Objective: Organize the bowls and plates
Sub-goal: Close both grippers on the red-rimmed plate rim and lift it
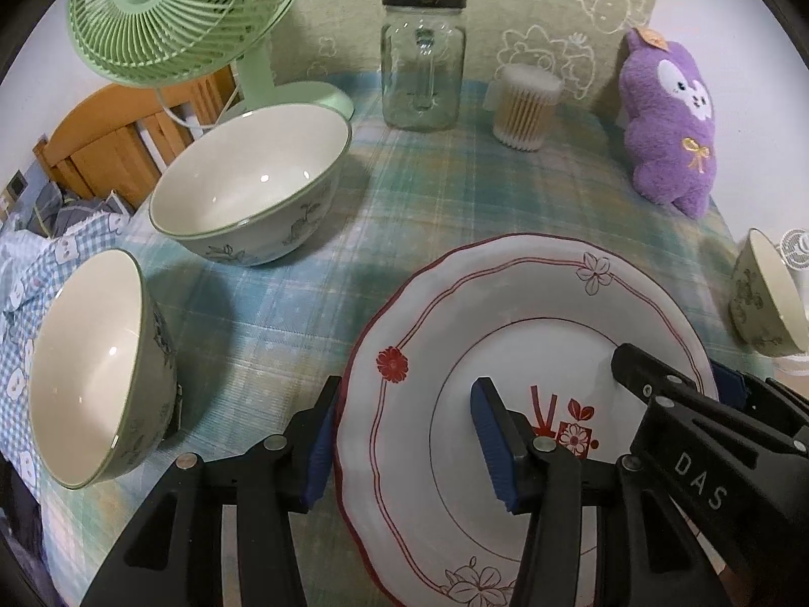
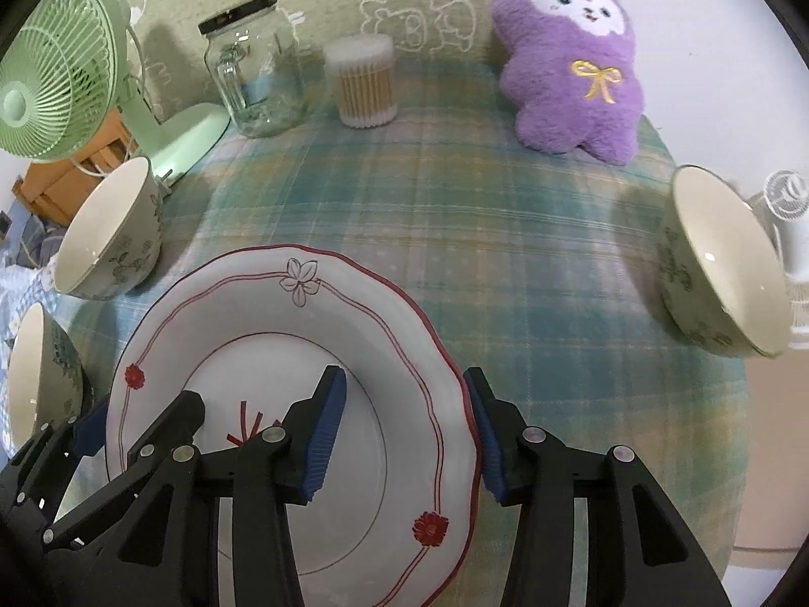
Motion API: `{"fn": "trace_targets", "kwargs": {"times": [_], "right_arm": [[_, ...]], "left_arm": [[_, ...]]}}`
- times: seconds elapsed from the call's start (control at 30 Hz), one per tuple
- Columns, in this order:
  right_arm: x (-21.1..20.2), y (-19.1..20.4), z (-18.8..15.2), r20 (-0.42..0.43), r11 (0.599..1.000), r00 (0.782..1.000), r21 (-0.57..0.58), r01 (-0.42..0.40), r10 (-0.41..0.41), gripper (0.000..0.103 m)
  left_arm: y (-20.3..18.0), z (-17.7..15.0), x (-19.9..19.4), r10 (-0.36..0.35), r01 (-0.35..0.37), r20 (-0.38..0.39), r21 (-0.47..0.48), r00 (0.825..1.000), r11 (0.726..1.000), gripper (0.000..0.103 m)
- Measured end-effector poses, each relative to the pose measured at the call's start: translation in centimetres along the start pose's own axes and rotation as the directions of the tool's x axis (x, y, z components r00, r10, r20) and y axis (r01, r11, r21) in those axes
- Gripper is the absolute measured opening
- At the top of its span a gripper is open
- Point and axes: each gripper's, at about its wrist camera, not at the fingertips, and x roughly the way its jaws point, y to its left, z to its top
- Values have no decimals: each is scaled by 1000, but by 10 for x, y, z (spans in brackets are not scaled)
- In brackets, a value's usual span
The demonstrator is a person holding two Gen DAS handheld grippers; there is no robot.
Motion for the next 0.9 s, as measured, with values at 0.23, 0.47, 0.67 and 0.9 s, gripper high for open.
{"fn": "trace_targets", "kwargs": {"times": [0.23, 0.47, 0.67, 0.9], "right_arm": [[-32, 3, -10, 31, 998, 999, 47, 38, -40, 51], [-68, 10, -22, 65, 995, 996, 82, 48, -54, 51], [-97, 10, -34, 81, 989, 993, 128, 74, -85, 51], [-125, 11, -61, 79, 980, 991, 178, 91, -106, 51]], "left_arm": [[3, -2, -21, -41, 40, 32, 46, 999, 998, 51], [11, -5, -50, -70, 65, 67, 77, 995, 995, 51], [13, -13, -77, -95, 86, 90, 96, 991, 992, 51], [15, -29, -103, -127, 113, 105, 137, 986, 984, 51]]}}
